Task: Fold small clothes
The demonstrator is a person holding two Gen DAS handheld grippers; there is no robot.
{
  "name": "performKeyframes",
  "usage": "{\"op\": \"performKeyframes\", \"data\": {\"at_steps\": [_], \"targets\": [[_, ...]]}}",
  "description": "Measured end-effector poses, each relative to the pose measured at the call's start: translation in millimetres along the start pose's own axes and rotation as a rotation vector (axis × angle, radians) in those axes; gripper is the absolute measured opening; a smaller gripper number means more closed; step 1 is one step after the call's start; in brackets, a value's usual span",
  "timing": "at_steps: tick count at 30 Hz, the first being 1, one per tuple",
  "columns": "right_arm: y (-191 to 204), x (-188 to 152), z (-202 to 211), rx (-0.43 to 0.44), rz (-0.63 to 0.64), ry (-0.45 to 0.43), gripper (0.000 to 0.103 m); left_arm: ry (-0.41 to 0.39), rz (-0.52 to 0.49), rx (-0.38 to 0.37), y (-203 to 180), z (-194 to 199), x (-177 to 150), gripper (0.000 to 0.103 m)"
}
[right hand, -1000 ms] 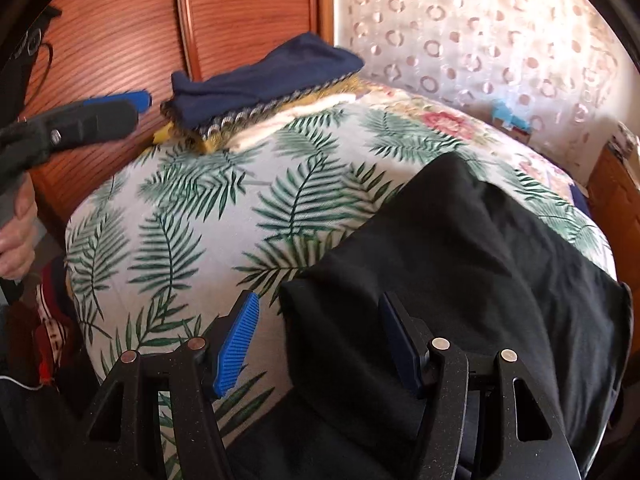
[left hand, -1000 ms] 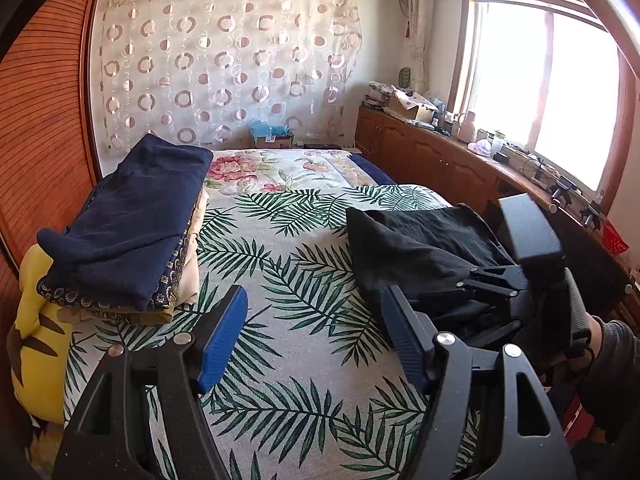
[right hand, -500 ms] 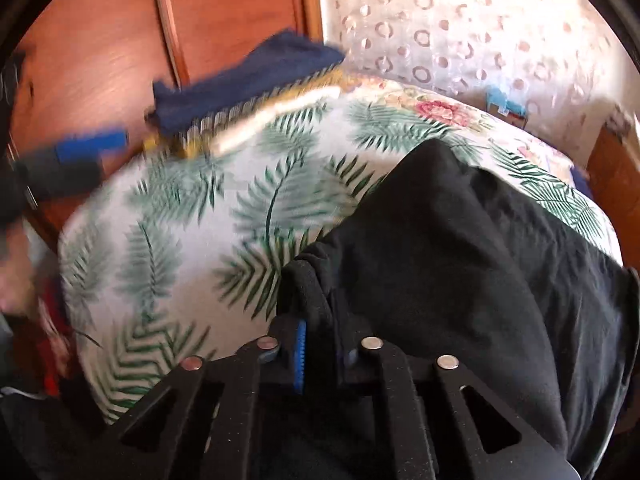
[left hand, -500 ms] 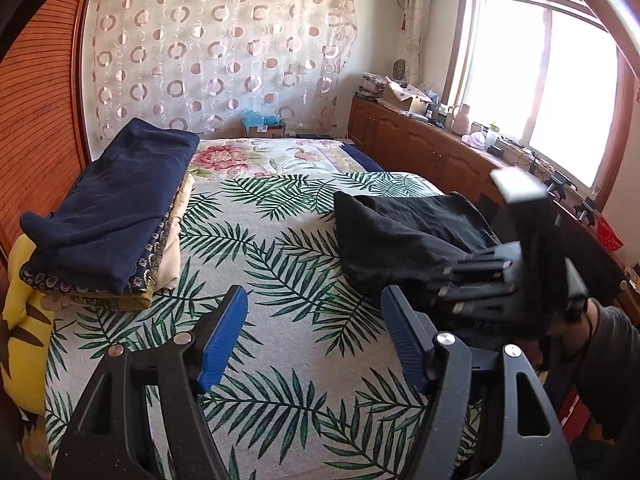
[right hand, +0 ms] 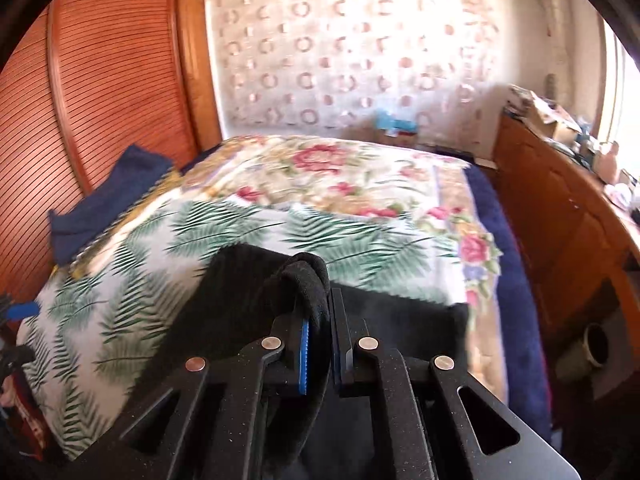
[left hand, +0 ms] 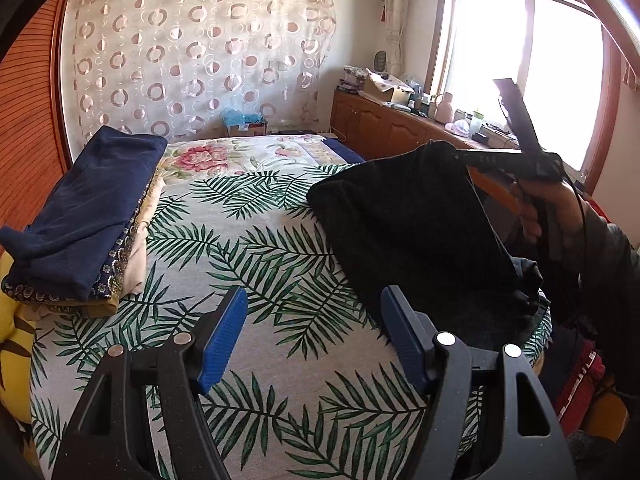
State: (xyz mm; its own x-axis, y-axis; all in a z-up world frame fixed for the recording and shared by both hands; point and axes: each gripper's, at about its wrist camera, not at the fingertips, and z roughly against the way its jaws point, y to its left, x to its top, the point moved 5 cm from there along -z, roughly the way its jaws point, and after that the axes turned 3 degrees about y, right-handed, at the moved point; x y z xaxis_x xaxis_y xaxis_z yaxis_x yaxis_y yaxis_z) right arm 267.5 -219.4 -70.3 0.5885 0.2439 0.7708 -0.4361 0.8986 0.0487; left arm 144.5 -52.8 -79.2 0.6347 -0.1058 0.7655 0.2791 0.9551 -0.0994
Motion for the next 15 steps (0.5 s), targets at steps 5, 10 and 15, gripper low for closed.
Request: {"op": "performKeyframes", "data": {"at_steps": [5, 10, 15], "targets": [[-15.6, 7.4, -14.8, -0.060, -0.004, 0.028, 0.007, 0.004, -0.011, 0.000, -5.1, -1.9, 0.8, 0.070], [-3.4, 18.9, -7.7, -0.084, 0.001, -0.024, 0.007, 0.011, -0.017, -0.004, -7.7, -2.7, -0.3, 0.070], [-6.4, 13.8, -9.9, -0.125, 0.012, -0.033, 0.007, 0.018, -0.013, -0.012, -9.9, -5.9, -1.5, 0.070]]}}
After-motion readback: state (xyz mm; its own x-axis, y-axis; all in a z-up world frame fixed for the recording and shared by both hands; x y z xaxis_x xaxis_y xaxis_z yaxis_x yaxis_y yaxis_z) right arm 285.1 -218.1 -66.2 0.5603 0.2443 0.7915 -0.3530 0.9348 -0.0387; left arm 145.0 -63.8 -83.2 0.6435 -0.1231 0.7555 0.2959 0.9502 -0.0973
